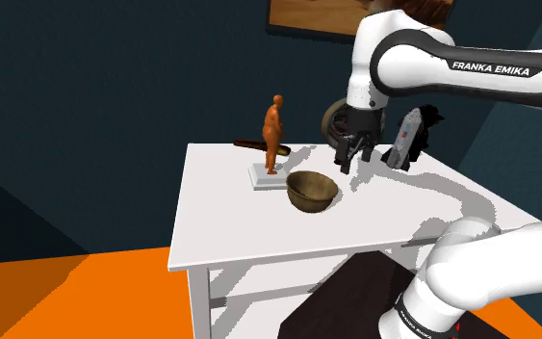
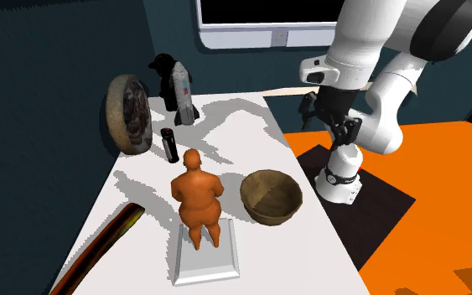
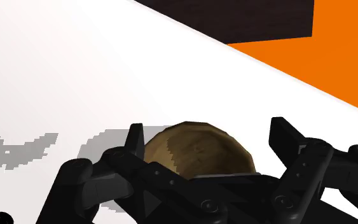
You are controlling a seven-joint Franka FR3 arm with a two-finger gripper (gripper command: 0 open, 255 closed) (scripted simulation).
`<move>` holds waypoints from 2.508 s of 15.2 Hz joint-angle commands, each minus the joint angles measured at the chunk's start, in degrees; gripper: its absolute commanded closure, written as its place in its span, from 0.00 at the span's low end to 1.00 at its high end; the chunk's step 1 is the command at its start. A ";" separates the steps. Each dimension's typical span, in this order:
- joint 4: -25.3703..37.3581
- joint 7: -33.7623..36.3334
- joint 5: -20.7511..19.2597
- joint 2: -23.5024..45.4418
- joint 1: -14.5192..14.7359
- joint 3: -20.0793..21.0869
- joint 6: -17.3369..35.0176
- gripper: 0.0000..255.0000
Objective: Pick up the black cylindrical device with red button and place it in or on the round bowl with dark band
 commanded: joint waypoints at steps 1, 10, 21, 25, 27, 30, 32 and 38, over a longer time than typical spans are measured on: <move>0.00 0.00 0.00 0.00 0.00 0.00 0.00 0.00; 2.07 -12.45 -6.49 8.16 -3.40 -11.10 9.13 0.00; 12.79 -27.99 -7.10 25.20 -5.22 -23.67 19.02 0.00; 18.92 -34.38 -4.36 33.02 -5.57 -27.81 21.43 0.00; 22.47 -37.79 -2.29 37.28 -5.96 -29.62 22.24 0.00; 28.47 -43.06 1.63 44.10 -7.03 -31.88 22.82 0.00; 32.98 -46.57 4.66 48.91 -8.23 -32.95 22.69 0.00; 49.69 -55.63 14.17 64.32 -14.54 -33.66 19.54 0.00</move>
